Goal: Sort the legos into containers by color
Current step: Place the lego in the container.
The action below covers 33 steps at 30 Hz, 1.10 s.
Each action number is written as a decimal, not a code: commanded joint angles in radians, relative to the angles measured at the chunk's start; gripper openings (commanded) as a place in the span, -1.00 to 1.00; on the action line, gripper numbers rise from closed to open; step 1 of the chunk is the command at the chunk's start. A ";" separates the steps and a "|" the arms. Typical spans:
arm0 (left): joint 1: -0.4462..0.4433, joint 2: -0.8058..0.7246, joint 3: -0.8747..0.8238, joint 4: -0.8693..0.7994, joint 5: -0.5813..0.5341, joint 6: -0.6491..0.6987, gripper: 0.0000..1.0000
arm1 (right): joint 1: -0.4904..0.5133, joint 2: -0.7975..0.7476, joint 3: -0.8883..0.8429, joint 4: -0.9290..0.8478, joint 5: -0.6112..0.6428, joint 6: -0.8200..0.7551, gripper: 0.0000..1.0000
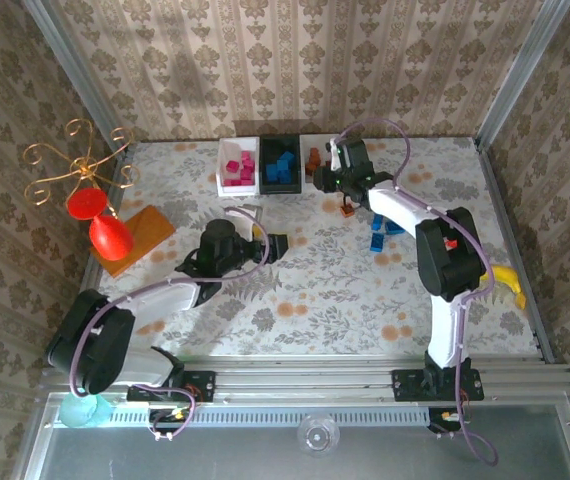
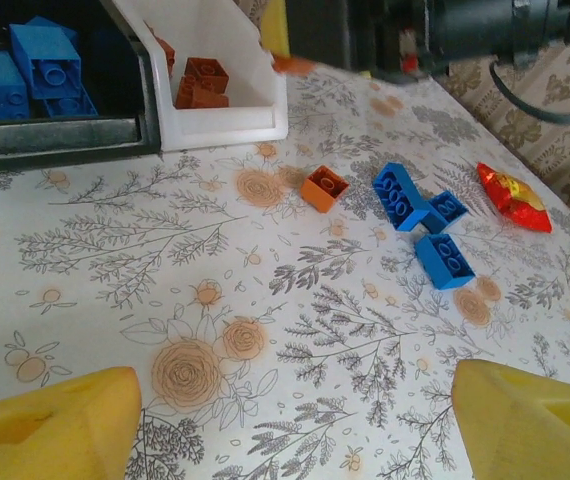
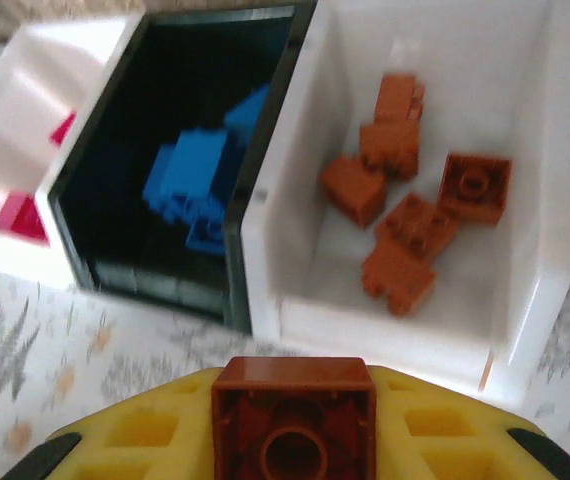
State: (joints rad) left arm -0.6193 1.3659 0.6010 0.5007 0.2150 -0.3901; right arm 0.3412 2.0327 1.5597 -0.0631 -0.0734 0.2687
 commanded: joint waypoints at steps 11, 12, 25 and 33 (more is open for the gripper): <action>-0.003 0.093 0.211 -0.081 0.098 0.005 0.65 | -0.058 0.397 0.590 -0.168 0.190 -0.003 -0.10; -0.005 0.090 0.207 -0.083 0.096 0.006 0.65 | -0.065 0.411 0.622 -0.182 0.179 -0.004 -0.05; -0.031 0.062 0.129 -0.038 0.073 -0.012 0.65 | -0.091 -0.058 0.050 -0.069 0.087 0.015 0.37; -0.040 0.085 0.128 0.004 0.090 -0.018 0.65 | -0.085 -0.200 -0.242 -0.168 0.091 0.032 0.48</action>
State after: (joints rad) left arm -0.6552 1.4521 0.7395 0.4637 0.2897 -0.3901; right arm 0.2474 1.8187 1.3506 -0.1638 0.0223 0.2947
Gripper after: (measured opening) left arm 0.825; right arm 0.736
